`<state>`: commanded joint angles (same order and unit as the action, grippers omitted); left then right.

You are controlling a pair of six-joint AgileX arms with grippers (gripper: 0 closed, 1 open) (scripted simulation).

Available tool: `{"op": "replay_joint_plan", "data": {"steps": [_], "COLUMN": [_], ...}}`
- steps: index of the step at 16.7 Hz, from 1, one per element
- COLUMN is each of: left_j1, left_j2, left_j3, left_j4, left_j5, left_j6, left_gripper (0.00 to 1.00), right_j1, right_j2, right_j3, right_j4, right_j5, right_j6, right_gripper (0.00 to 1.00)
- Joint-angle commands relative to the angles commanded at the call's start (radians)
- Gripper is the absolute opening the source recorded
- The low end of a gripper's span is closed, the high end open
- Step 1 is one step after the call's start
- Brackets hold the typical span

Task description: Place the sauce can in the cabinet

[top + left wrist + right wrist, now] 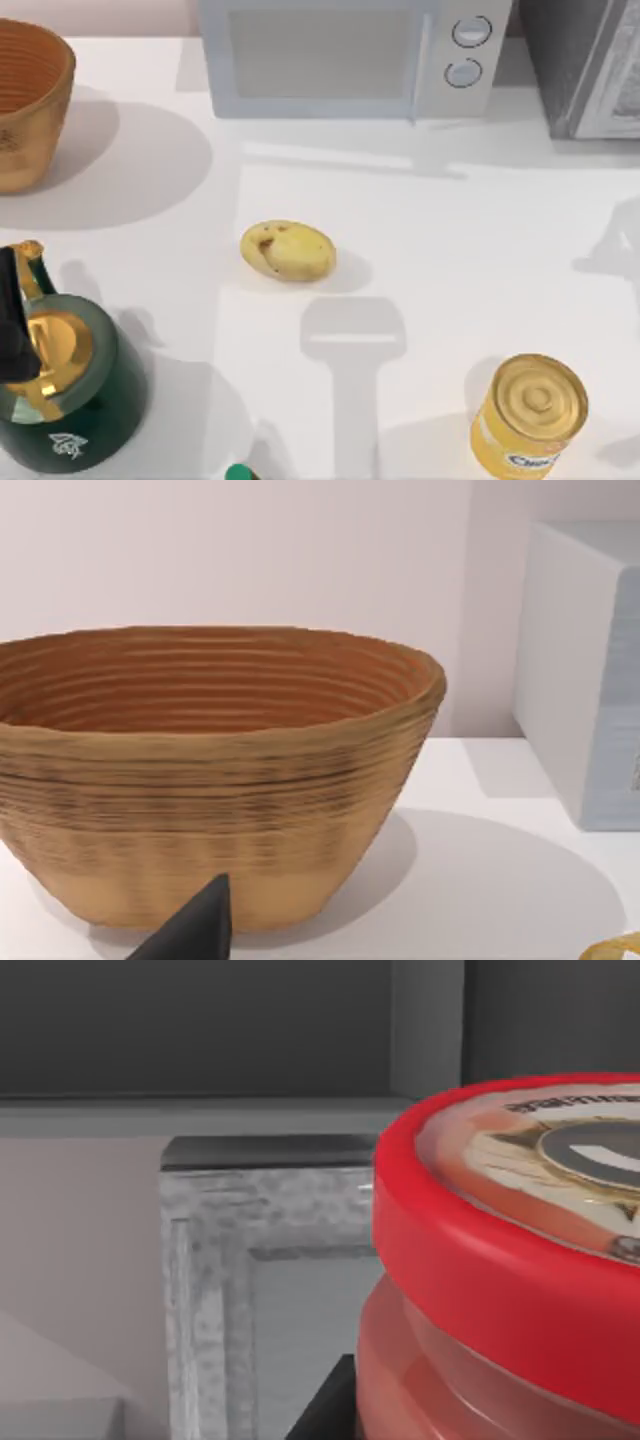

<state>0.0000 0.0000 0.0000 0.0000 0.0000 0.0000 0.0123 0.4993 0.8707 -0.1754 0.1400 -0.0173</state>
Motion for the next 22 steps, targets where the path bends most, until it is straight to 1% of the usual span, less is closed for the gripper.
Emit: {"op": "replay_joint_plan", "data": {"steps": [7,14,17,22], "left_j1": [0.000,0.000,0.000,0.000], "left_j2": [0.000,0.000,0.000,0.000], "left_j3": [0.000,0.000,0.000,0.000], "left_j4": [0.000,0.000,0.000,0.000], "left_j5": [0.000,0.000,0.000,0.000], "left_j6": [0.000,0.000,0.000,0.000], "left_gripper": [1.00,1.00,1.00,1.00], "right_j1": [0.045,0.060,0.076,0.117], "right_j2": [0.224,0.400,0.490,0.655], "right_j3": [0.376,0.696,0.798,0.907], "right_j4": [-0.102,-0.186,-0.226,-0.286], "right_j5": [0.043,0.102,0.113,0.100], "right_j6": [-0.026,-0.018,-0.003,0.022], "right_gripper": [0.00,0.00,0.00,0.00]}}
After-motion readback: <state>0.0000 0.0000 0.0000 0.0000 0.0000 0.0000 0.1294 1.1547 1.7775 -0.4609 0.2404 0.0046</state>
